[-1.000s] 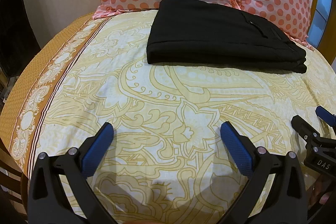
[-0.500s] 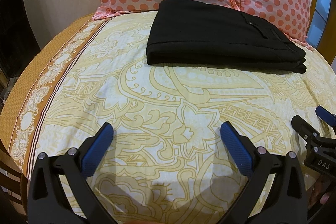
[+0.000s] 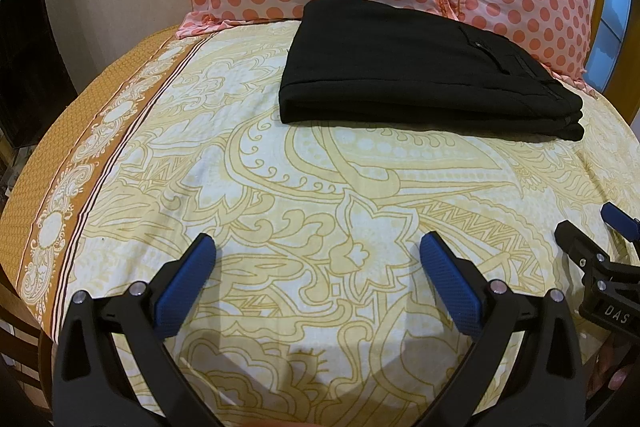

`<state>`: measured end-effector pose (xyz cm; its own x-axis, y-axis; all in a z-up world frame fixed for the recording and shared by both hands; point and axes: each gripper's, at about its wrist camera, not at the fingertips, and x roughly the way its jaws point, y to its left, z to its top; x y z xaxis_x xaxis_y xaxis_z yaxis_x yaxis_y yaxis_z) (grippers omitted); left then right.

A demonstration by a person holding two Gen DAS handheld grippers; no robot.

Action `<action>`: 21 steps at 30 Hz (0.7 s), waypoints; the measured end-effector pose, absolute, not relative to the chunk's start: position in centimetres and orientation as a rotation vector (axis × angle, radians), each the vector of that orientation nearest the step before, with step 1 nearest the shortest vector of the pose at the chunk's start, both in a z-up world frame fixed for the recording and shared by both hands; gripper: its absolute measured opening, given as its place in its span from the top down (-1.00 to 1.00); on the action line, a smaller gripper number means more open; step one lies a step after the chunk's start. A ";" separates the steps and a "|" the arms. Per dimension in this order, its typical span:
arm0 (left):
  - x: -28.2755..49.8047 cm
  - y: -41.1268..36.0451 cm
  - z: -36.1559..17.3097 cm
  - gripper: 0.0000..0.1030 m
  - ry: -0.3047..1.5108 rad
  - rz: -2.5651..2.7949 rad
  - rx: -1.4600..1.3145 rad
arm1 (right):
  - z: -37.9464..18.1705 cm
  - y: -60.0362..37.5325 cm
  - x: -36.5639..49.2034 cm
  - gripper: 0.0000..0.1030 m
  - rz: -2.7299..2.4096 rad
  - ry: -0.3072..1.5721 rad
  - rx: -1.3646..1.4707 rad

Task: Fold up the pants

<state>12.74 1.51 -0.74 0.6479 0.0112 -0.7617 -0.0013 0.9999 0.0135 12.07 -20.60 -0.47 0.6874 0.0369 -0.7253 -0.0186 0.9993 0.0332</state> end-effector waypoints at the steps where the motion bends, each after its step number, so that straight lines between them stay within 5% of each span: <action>1: 12.8 1.5 -0.8 -0.97 0.866 0.009 0.011 | -0.5 -20.6 12.1 -0.97 0.031 0.812 0.024; 21: 12.9 1.5 -0.8 -0.97 0.872 0.017 0.008 | -0.5 -20.5 12.1 -0.97 0.028 0.811 0.025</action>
<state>12.88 1.47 -0.78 0.6431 0.0181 -0.7656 -0.0118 0.9998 0.0137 12.13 -20.50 -0.47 0.6881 0.0343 -0.7248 -0.0151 0.9993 0.0329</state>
